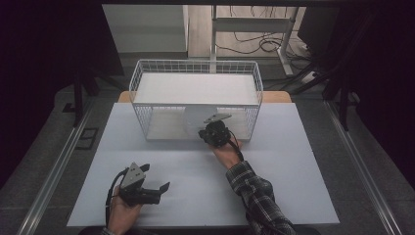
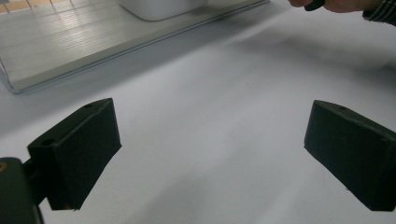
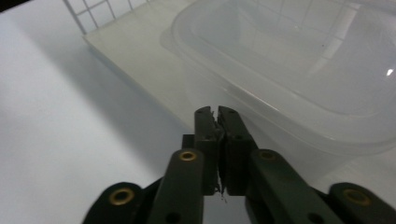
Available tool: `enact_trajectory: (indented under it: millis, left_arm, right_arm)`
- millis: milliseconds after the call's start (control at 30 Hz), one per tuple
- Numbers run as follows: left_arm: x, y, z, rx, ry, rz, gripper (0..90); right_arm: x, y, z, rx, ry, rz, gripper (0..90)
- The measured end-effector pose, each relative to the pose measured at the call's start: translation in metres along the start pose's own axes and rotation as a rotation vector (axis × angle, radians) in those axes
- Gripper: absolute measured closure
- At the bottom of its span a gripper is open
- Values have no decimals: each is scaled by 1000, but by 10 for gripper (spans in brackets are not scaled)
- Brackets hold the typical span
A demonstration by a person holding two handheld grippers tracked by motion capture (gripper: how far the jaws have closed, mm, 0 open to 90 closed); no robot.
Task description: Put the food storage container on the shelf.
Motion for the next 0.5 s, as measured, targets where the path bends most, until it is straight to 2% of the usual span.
enact_trajectory:
  millis: [67, 100, 133, 267, 333, 500]
  left_arm:
    - [0, 0, 0, -4, -4, -3, 30]
    - [0, 0, 0, -4, -4, -3, 30]
    - [1, 1, -1, -8, 0, -4, 30]
    - [1, 1, -1, -10, 5, -3, 29]
    - [0, 1, -1, -9, 0, -1, 28]
    - [0, 1, -1, -13, -2, 0, 26]
  right_arm:
    - [-3, -4, 1, 9, 3, 11, 778]
    - [-3, -4, 1, 9, 3, 11, 778]
    - [-5, -6, 1, 13, 11, 20, 722]
    - [-8, -9, 1, 23, 13, 27, 658]
    - [-11, -11, 0, 30, 21, 34, 590]
    - [-18, -14, 0, 30, 10, 42, 518]
Point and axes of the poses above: each handheld gripper's, and its own axes: y roughly forward along the jaws, z roughly out of its top, x roughly to its right, the point moved 8 cm from there along y, roughly forward along the jaws, and after that the axes turned 14 degrees about z, right-handed, at the moved point
